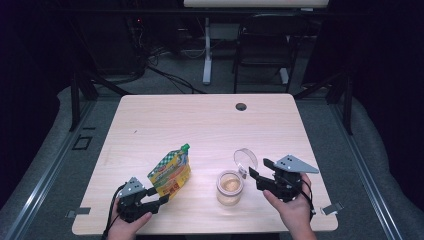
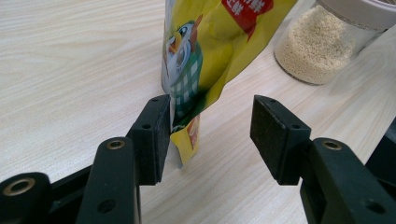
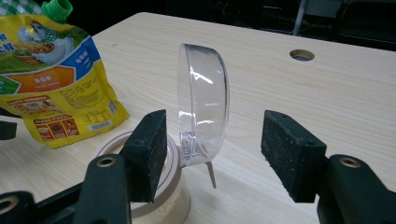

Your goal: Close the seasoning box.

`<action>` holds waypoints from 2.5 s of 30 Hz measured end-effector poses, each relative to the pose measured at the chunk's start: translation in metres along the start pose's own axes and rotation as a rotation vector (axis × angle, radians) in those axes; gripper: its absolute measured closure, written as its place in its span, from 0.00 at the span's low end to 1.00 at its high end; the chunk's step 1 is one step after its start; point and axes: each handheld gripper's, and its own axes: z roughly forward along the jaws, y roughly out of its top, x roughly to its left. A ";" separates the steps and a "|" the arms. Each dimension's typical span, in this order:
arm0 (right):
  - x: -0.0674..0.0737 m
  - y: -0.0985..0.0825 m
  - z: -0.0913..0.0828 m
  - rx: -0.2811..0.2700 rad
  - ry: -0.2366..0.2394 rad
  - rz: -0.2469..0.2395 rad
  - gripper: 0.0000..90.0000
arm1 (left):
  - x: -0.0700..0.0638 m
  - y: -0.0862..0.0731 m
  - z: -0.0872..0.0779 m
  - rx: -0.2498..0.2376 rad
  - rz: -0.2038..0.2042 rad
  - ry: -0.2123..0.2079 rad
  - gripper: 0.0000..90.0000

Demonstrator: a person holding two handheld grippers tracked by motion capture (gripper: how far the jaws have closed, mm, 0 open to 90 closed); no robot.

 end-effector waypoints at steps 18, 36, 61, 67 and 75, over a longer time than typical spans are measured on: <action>0.000 -0.003 0.013 0.011 -0.003 -0.017 0.54 | 0.000 -0.001 -0.001 0.000 -0.001 -0.004 0.53; 0.000 -0.002 0.013 0.010 0.003 -0.026 0.67 | -0.001 -0.001 0.000 0.005 0.003 -0.003 0.53; 0.008 0.004 0.004 -0.001 0.011 -0.063 0.77 | -0.001 -0.001 -0.001 0.003 0.004 -0.004 0.53; 0.013 0.004 0.004 -0.003 0.008 -0.085 0.77 | -0.001 -0.001 0.000 0.004 0.006 -0.004 0.53; 0.018 0.005 0.003 0.002 0.004 -0.111 0.76 | -0.001 0.000 0.000 0.003 0.010 -0.006 0.53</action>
